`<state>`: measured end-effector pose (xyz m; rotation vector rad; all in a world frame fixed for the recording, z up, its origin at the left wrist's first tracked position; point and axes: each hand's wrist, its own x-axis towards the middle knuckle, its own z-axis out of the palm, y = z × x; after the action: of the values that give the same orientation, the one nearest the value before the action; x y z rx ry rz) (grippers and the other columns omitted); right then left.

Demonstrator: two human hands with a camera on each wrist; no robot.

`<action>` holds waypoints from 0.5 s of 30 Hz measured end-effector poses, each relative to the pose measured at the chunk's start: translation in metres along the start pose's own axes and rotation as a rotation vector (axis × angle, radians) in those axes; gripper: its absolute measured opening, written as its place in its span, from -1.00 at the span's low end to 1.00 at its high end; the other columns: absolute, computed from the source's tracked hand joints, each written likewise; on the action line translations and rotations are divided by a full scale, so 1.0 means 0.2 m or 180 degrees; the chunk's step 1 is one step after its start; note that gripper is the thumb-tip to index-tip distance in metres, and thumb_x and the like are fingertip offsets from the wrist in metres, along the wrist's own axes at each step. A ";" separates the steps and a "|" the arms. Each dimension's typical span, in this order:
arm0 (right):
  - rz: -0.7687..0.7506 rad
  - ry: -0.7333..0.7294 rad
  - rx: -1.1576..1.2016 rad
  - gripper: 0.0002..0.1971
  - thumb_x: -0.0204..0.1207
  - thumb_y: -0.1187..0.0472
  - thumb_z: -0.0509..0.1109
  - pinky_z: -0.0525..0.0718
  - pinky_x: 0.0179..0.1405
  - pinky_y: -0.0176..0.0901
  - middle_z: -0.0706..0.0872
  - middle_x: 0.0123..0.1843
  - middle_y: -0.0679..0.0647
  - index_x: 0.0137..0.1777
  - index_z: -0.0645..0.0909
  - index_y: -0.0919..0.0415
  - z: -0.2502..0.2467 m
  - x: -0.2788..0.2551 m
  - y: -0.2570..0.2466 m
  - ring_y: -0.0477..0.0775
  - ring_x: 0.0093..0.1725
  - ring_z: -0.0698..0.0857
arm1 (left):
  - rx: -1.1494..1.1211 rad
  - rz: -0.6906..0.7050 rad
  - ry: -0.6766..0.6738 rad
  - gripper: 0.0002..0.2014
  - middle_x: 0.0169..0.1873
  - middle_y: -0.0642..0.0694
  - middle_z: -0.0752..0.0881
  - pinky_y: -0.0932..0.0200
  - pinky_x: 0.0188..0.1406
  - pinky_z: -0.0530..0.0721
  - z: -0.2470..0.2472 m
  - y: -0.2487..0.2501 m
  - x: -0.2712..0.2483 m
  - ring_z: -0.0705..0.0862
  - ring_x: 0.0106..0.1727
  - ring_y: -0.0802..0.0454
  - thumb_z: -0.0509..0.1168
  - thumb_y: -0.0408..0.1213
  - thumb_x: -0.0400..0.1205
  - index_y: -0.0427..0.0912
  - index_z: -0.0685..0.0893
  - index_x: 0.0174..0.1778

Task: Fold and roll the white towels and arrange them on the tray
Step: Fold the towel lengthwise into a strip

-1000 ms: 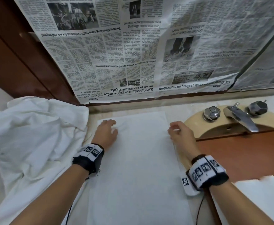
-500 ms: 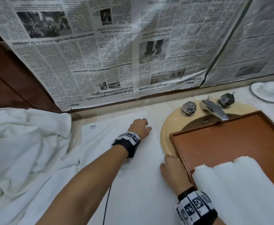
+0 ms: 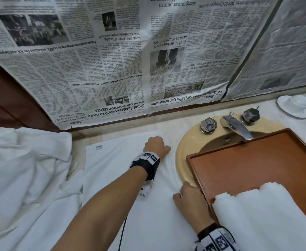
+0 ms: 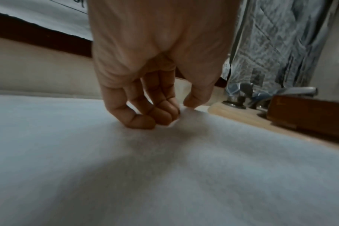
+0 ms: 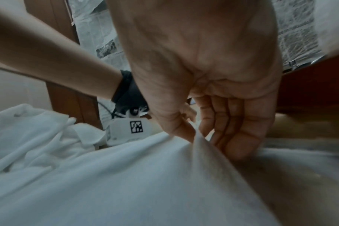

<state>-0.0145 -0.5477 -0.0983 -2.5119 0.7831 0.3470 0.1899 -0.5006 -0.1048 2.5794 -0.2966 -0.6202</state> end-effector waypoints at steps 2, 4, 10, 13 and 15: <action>0.0112 0.0004 0.0439 -0.88 0.47 0.13 0.37 0.62 -0.30 -0.08 0.68 -0.23 0.02 -0.17 0.53 0.17 -0.06 -0.02 0.01 0.06 -0.23 0.66 | -0.0384 0.0088 0.0005 -0.82 -0.11 -0.23 0.72 0.06 -0.12 0.66 -0.02 -0.01 -0.03 0.66 -0.07 -0.19 0.34 -0.19 0.50 -0.26 0.68 -0.21; 0.0198 0.0105 0.0887 -0.87 0.41 0.18 0.45 0.61 -0.28 -0.12 0.67 -0.21 0.02 -0.23 0.52 0.08 -0.13 -0.05 0.03 0.03 -0.21 0.65 | -0.0785 0.0159 0.0083 -0.84 -0.20 -0.18 0.76 0.11 -0.11 0.66 -0.05 -0.01 -0.05 0.65 -0.10 -0.15 0.33 -0.21 0.52 -0.22 0.66 -0.30; -0.0171 0.0512 0.1124 -0.83 0.41 0.27 0.52 0.50 -0.27 -0.20 0.63 -0.33 -0.02 -0.09 0.59 0.11 -0.26 -0.13 -0.03 -0.07 -0.25 0.63 | -0.1912 0.0085 0.0192 -0.78 -0.33 -0.09 0.77 -0.07 -0.04 0.82 -0.19 -0.07 -0.15 0.73 -0.27 -0.07 0.34 -0.19 0.54 -0.28 0.73 -0.27; -0.0554 0.0407 0.0914 -0.89 0.45 0.22 0.49 0.52 -0.28 -0.27 0.65 -0.36 -0.07 -0.07 0.64 0.08 -0.25 -0.19 -0.17 -0.14 -0.26 0.63 | -0.2135 -0.0015 0.0344 -0.80 -0.33 -0.02 0.80 -0.05 -0.01 0.82 -0.29 -0.21 -0.20 0.77 -0.22 -0.03 0.34 -0.18 0.57 -0.18 0.76 -0.30; -0.0877 0.0346 0.0792 -0.93 0.48 0.24 0.45 0.54 -0.25 -0.16 0.61 -0.40 -0.06 -0.08 0.63 0.12 -0.20 -0.23 -0.30 -0.05 -0.27 0.64 | -0.2188 -0.0118 0.0457 -0.80 -0.34 -0.01 0.80 -0.06 0.03 0.82 -0.36 -0.35 -0.24 0.79 -0.14 -0.07 0.33 -0.17 0.58 -0.12 0.75 -0.33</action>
<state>-0.0119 -0.5038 -0.0248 -2.3739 0.4762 0.0169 0.1888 -0.3960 -0.0636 1.9526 0.0194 -0.4436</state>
